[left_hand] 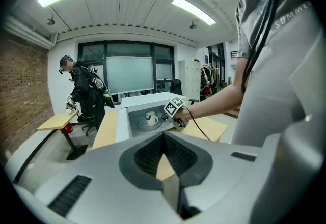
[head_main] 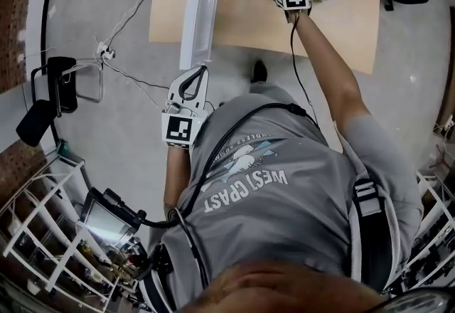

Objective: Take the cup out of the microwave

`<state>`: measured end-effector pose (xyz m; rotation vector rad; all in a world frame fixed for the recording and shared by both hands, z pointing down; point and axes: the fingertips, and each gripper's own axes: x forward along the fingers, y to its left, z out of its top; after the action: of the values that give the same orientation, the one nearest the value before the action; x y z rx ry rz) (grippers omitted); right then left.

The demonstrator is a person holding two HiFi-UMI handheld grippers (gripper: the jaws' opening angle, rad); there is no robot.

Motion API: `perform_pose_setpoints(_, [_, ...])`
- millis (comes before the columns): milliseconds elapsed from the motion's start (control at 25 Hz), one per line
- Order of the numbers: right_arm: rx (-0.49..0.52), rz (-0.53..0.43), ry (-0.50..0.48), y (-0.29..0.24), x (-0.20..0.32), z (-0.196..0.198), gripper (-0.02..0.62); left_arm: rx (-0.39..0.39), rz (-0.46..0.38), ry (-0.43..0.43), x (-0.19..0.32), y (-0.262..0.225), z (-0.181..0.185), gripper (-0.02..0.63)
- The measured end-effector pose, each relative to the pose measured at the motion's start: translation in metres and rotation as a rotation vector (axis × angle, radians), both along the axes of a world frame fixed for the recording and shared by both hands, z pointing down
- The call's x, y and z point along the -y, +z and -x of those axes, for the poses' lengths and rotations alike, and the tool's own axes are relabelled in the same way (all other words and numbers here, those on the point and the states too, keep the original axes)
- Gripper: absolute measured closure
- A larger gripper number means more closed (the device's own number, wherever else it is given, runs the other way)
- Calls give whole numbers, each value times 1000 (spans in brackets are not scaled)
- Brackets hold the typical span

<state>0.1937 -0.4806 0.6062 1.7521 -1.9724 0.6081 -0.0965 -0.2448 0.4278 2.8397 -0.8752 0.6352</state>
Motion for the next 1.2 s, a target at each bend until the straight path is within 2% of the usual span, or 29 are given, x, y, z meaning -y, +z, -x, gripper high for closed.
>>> perform_pose_setpoints(80, [1, 10, -19, 20, 26, -13, 466, 26, 21, -42, 4, 8, -18, 563])
perform_pose_setpoints(160, [-26, 37, -4, 33, 50, -49, 466, 51, 36, -48, 19, 13, -47, 563])
perform_pose_setpoints(240, [-53, 191, 59, 50, 51, -94, 466, 63, 56, -41, 39, 5, -73, 563])
perform_pose_setpoints(280, [-39, 261, 73, 51, 49, -102, 468, 48, 59, -46, 47, -7, -79, 563])
perform_pose_setpoints(320, [-27, 276, 70, 40, 53, -100, 468, 30, 61, -53, 52, -22, -77, 563])
perform_pose_setpoints(400, [-85, 150, 52, -6, 73, -83, 468, 12, 68, -64, 52, -44, -56, 563])
perform_pose_setpoints(440, [-116, 99, 49, -23, 79, -68, 500, 12, 70, -69, 50, -51, -38, 563])
perform_pose_setpoints(560, [-89, 136, 94, -27, 64, -23, 525, 19, 81, -96, 40, -64, 12, 563])
perform_pose_setpoints(680, [-39, 55, 102, -36, 41, 1, 528, 2, 93, -92, 19, -58, 36, 563])
perform_pose_setpoints(840, [36, -34, 118, -4, 8, 11, 528, -5, 81, -51, -4, -13, 51, 563])
perform_pose_setpoints(1000, [167, -66, 55, 38, 31, 36, 528, 33, 68, -90, 17, 26, 48, 563])
perform_pose_setpoints(1080, [154, -98, 39, 34, 42, 31, 528, 41, 66, -97, 24, 29, 41, 563])
perform_pose_setpoints(1200, [145, -112, 46, 18, 29, 21, 528, 36, 67, -76, 20, 26, 31, 563])
